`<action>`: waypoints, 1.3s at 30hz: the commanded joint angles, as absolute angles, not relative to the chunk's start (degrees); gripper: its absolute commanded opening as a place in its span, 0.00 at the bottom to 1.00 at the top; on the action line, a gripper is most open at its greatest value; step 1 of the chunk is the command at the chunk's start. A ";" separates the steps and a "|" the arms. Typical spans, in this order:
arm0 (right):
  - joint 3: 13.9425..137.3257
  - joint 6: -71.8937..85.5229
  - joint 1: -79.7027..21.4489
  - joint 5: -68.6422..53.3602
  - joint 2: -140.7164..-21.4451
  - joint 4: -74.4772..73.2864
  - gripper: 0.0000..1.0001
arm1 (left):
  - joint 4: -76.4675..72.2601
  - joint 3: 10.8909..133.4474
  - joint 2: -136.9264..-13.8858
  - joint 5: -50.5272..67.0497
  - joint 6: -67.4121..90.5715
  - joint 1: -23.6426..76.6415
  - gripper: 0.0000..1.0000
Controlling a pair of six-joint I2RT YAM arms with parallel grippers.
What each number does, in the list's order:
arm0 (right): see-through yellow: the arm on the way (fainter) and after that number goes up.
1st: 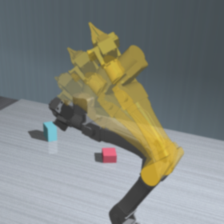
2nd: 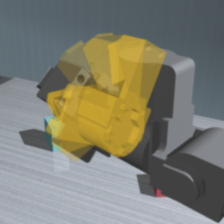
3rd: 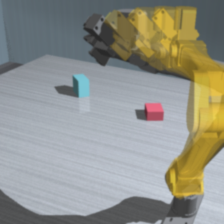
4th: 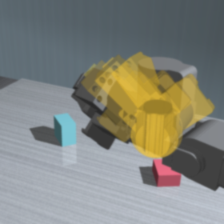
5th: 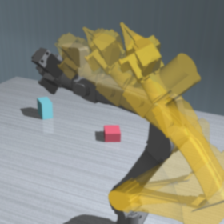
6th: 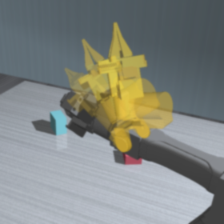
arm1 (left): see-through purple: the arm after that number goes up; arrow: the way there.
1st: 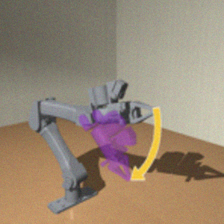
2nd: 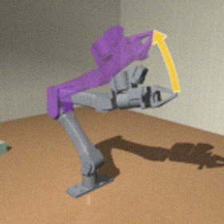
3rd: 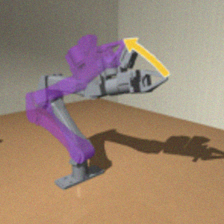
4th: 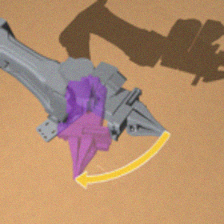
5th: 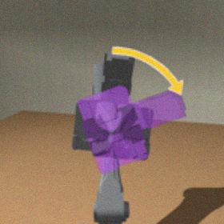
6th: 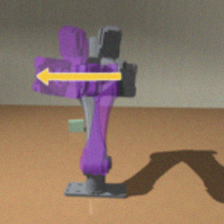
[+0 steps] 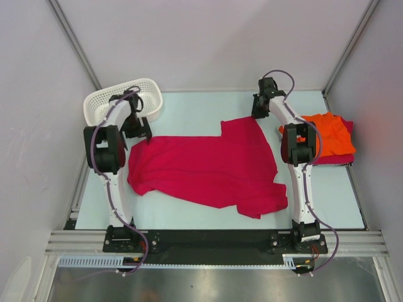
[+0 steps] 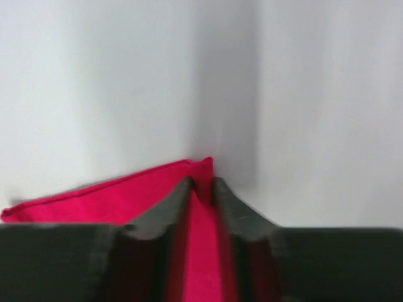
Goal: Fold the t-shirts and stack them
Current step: Flatten out the tshirt
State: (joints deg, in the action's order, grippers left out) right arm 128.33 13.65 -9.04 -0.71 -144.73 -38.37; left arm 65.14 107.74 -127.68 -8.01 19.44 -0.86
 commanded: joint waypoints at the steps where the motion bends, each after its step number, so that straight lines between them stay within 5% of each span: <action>1: 128.50 13.10 -9.14 -9.31 -147.57 -41.31 0.14 | 60.83 103.98 -120.06 -7.65 20.22 -4.31 1.00; 2: 127.45 13.10 -9.14 -9.75 -147.31 -41.40 0.01 | 60.47 103.80 -119.71 -7.65 20.13 -4.48 1.00; 16: 125.51 13.01 -9.14 -5.90 -140.72 -40.52 0.00 | 55.11 104.41 -126.91 1.04 20.13 -3.87 0.94; 19: 125.33 13.18 -8.96 -4.49 -138.43 -39.73 0.00 | 54.23 106.08 -128.32 4.30 19.43 -3.17 0.71; 21: 125.33 13.27 -8.96 -3.96 -136.68 -38.94 0.00 | 53.88 106.78 -129.37 5.27 19.07 -2.73 0.40; 22: 125.42 13.45 -8.96 -3.61 -136.06 -38.76 0.00 | 53.88 107.83 -129.72 5.45 19.16 -2.64 0.11; 23: 125.59 13.53 -9.05 -3.52 -135.62 -38.50 0.00 | 53.79 108.45 -130.16 5.36 19.33 -2.64 0.00; 39: 125.44 13.80 -8.88 -2.90 -126.31 -36.57 0.00 | 54.41 116.21 -120.68 4.57 19.07 -3.78 0.00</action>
